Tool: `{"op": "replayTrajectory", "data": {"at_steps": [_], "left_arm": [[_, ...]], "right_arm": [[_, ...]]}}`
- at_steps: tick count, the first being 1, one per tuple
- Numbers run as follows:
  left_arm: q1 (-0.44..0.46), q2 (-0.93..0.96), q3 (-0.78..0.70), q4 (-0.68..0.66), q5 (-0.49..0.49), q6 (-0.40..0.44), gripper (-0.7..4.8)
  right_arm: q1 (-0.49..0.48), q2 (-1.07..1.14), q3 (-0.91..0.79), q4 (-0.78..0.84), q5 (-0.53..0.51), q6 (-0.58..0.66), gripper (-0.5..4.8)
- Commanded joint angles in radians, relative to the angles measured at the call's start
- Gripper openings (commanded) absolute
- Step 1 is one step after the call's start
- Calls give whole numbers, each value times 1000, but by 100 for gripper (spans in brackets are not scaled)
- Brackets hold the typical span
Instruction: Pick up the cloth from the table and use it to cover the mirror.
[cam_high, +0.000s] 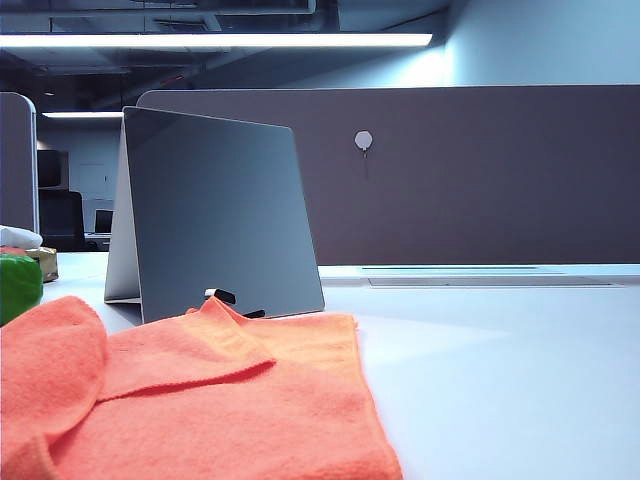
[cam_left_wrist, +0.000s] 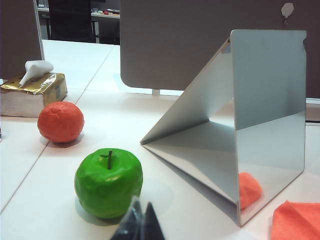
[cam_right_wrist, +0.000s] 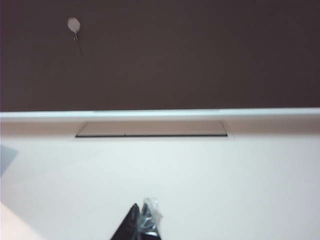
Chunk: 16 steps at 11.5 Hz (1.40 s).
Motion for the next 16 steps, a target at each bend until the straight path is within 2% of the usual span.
{"op": "replayTrajectory", "data": {"at_steps": [1,5,7,8,9,11,12,13,14,15,16], "left_arm": [[-3,1,19,25,2,-3,-5],[-1,5,185,-170,-63,1,-5],[-2,106,390,-331,-58,2,-5],[-2,129,417,-349,-52,1,-5],[-2,314,580,-412,58,5,-5],[-3,375,621,-415,100,5,-5],[-3,406,640,-420,118,5,-5],[-3,463,665,-431,142,5,-5],[-3,523,671,-436,182,5,-5],[-4,561,671,-446,212,5,-5],[-6,630,671,-475,262,5,-5]], "right_arm": [[0,0,43,27,-1,4,-5],[0,17,218,-200,31,-21,-5],[0,94,409,-367,87,-81,-5],[0,117,443,-385,100,-81,-5],[1,251,617,-487,117,-83,-5],[1,292,661,-500,95,-82,-5],[1,310,681,-500,63,-80,-5],[1,331,702,-478,-23,-72,-5],[1,337,701,-404,-172,-71,-5],[1,340,700,-346,-264,-43,-5],[1,351,700,-264,-357,45,-5]]}}
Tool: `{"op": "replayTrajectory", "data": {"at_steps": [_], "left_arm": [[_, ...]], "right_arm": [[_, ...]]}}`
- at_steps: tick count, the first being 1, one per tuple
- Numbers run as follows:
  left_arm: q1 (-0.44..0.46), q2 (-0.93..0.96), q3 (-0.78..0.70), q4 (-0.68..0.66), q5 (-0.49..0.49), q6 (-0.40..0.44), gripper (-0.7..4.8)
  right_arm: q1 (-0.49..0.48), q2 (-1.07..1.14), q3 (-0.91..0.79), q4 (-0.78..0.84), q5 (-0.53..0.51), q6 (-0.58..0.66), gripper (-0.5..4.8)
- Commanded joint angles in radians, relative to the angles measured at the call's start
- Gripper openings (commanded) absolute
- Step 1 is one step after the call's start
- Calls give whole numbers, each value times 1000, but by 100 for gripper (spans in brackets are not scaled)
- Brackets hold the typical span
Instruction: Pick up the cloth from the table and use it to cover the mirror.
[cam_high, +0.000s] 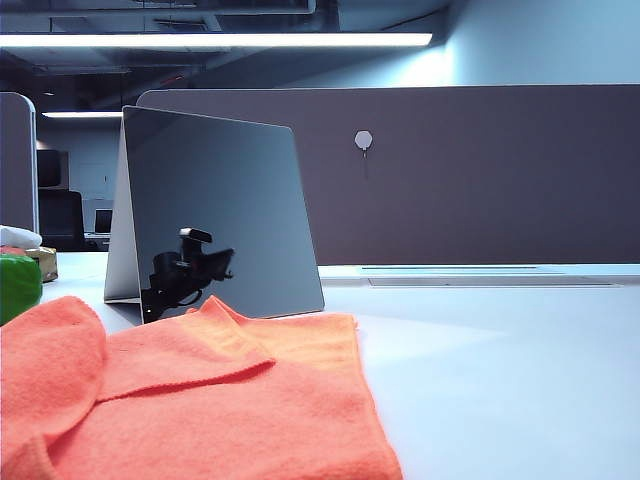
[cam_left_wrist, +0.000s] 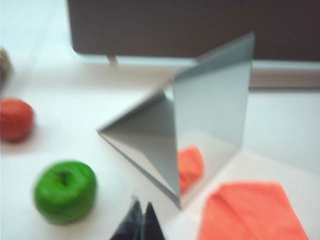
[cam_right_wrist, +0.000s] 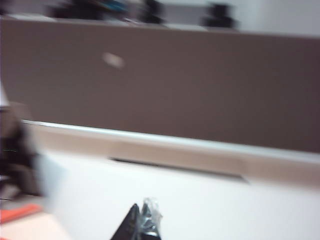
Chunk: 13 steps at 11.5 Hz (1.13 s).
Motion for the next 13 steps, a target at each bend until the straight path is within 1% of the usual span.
{"op": "replayTrajectory", "data": {"at_steps": [1,2,3,4,5,7,8,9,10,11,12,13], "left_arm": [[-16,125,7,-51,113,2,-5],[-56,185,6,-70,125,40,-5],[-103,217,6,-68,124,92,-5],[-115,226,6,-66,124,98,-5],[-140,246,6,-64,123,111,-5],[-149,254,6,-63,124,111,-5],[-155,277,6,-61,124,111,-5],[-155,283,6,-61,124,111,-5],[-155,347,5,-64,143,114,-5],[-155,360,5,-63,144,114,-5],[-155,444,5,-62,143,113,-5],[-155,477,5,-56,143,111,-5]], "right_arm": [[1,24,5,201,-218,134,-5],[1,58,5,208,-277,141,-5],[1,114,7,162,-281,266,-5],[1,133,7,145,-283,287,-5],[2,201,7,86,-305,289,-5],[3,241,7,53,-302,279,-5],[60,344,7,10,-182,143,-5],[82,358,7,6,-136,124,-5],[278,467,7,13,54,-16,31],[308,487,7,17,52,-26,52],[509,658,7,154,-44,-26,68],[620,801,7,230,-90,-19,88]]}}
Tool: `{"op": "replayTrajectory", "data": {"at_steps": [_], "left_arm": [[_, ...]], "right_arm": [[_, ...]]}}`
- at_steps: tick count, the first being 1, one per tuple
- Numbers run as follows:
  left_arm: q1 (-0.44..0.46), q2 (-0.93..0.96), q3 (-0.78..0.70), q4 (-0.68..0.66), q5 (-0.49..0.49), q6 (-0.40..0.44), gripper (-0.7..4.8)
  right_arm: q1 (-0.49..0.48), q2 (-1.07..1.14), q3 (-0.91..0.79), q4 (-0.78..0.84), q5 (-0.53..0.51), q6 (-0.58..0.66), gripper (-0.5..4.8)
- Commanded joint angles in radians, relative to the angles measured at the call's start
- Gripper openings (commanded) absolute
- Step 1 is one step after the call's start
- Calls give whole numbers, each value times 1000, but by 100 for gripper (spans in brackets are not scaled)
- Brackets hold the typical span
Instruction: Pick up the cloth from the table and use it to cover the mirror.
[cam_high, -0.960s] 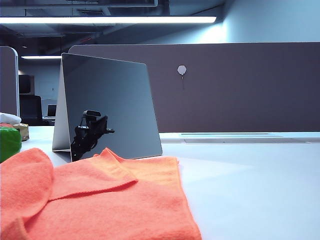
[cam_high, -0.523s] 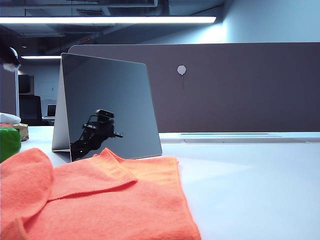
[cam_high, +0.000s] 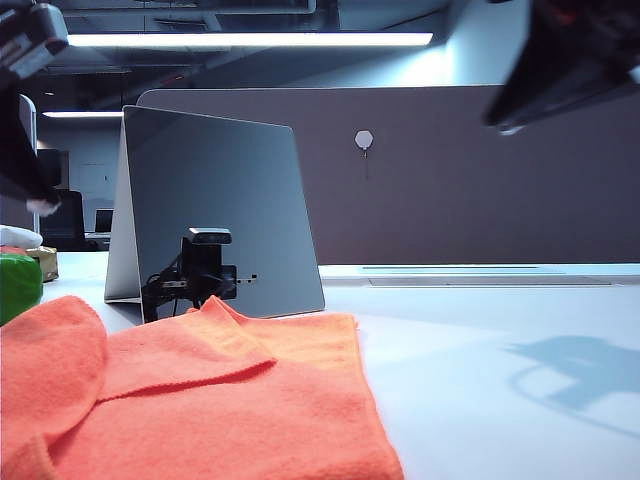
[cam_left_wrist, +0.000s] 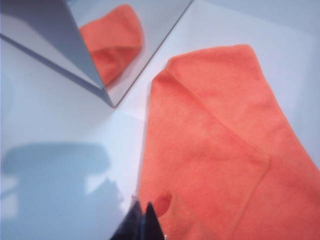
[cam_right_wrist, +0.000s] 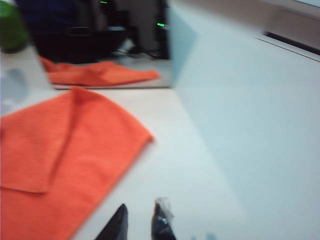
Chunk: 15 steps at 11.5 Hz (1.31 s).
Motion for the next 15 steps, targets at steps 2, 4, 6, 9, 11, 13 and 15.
{"op": "replayTrajectory", "data": {"at_steps": [2,4,6,9,11,13,15], "left_arm": [[0,42,5,44,6,2,-5],[0,42,5,58,6,1,-5],[0,42,5,63,6,1,-5],[0,42,5,62,6,1,-5],[0,42,5,62,6,1,-5],[0,42,5,62,6,1,-5],[0,42,5,59,6,0,-5]], "right_arm": [[203,274,5,210,-192,46,131],[242,322,5,261,-194,78,131],[284,372,5,314,-203,93,131],[321,449,6,373,-201,156,149],[325,512,10,396,-201,166,150],[325,544,24,397,-201,181,150],[325,578,37,409,-201,182,159]]}}
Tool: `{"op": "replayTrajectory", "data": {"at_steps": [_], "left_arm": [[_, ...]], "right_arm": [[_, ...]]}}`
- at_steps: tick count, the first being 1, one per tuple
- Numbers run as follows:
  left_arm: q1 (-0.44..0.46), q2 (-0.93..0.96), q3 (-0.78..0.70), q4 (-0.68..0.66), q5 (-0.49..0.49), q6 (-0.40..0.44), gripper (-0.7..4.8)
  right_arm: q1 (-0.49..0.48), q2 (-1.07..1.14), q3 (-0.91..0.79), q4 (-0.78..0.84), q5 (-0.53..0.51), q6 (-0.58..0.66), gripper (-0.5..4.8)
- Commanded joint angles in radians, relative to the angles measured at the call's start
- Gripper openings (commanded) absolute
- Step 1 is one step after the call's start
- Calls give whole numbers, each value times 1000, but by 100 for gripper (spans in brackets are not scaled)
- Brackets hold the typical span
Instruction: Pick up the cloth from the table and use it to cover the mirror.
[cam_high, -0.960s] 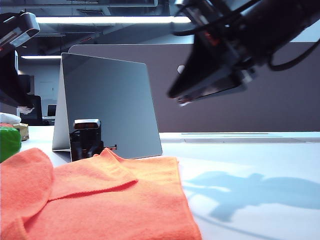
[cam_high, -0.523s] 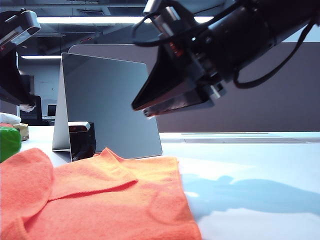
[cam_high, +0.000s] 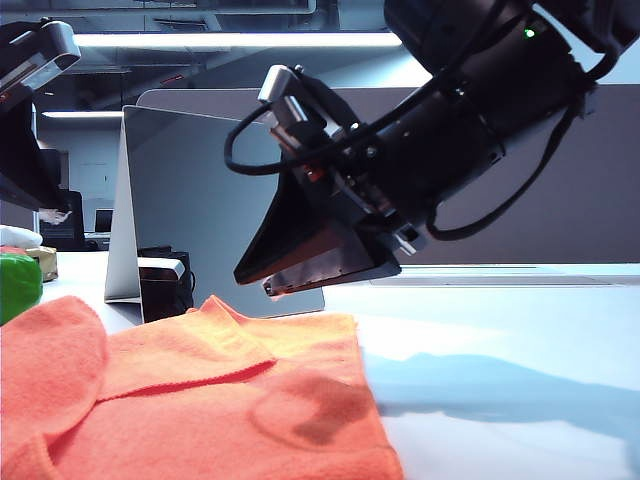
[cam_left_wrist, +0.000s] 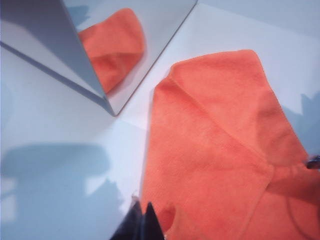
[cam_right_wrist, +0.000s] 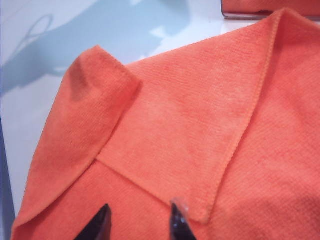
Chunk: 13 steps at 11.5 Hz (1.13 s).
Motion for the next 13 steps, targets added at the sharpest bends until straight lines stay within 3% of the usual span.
{"op": "replayTrajectory", "data": {"at_steps": [1,3,4,5,10,12,13], "left_arm": [[0,0,5,5,5,1,-5],[0,0,5,5,5,1,-5],[0,0,5,4,5,1,-5],[0,0,5,4,5,1,-5],[0,0,5,-26,5,1,-5],[0,0,5,-29,5,1,-5],[0,0,5,-29,5,1,-5]], "right_arm": [[1,34,6,25,-3,5,159],[1,119,6,43,-7,12,159],[1,141,6,106,52,12,205],[0,141,6,108,76,12,212],[23,241,83,136,64,63,206],[40,241,92,138,62,63,126],[47,241,92,140,60,61,37]]}}
